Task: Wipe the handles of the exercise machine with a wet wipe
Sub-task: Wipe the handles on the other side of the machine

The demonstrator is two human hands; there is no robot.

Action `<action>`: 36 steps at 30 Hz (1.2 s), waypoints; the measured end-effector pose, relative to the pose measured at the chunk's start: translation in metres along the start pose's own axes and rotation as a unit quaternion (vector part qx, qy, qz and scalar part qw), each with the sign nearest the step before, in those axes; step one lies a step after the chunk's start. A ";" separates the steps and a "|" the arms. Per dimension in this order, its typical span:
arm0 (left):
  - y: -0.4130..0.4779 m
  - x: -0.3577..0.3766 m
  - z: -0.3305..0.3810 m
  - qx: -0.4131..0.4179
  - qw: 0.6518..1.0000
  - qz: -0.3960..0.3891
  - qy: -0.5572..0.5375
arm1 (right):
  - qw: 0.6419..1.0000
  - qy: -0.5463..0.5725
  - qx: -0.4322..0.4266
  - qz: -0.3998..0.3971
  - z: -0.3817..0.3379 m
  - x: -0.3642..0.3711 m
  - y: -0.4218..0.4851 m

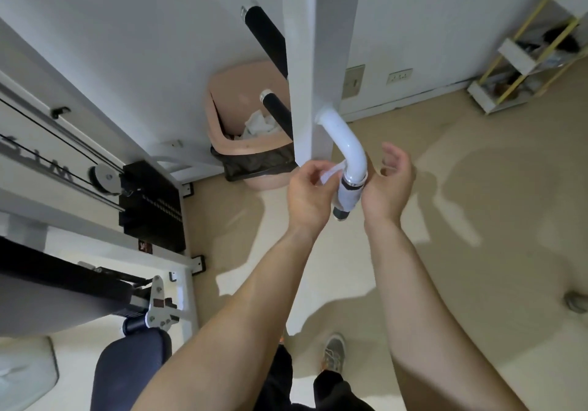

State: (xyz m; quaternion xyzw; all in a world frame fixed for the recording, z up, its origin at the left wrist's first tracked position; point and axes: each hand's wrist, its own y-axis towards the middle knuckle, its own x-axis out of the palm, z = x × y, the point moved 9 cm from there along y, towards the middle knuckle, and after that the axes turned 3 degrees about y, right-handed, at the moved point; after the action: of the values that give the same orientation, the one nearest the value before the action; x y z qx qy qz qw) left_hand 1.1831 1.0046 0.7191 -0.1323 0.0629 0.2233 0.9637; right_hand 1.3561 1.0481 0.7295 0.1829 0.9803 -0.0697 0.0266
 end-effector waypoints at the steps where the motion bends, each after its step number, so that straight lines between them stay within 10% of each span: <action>1: -0.001 -0.004 0.001 -0.002 0.999 0.026 0.023 | 0.999 -0.003 -0.012 0.052 -0.005 -0.009 -0.005; 9: -0.008 -0.011 0.015 0.004 0.997 0.050 0.051 | 0.971 0.228 -0.010 -0.072 -0.011 0.008 -0.055; 22: -0.024 -0.036 0.067 0.040 0.997 -0.051 0.039 | 0.956 0.037 0.007 -0.292 0.008 0.059 -0.053; 36: -0.020 -0.022 0.079 0.012 0.999 -0.043 0.009 | 0.973 0.003 0.005 -0.229 0.036 0.050 -0.043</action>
State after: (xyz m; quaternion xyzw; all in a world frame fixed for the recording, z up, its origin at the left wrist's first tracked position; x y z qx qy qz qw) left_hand 1.1775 1.0004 0.8032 -0.1254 0.0686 0.1798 0.9733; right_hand 1.2947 1.0208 0.6956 -0.0459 0.9958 -0.0783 0.0063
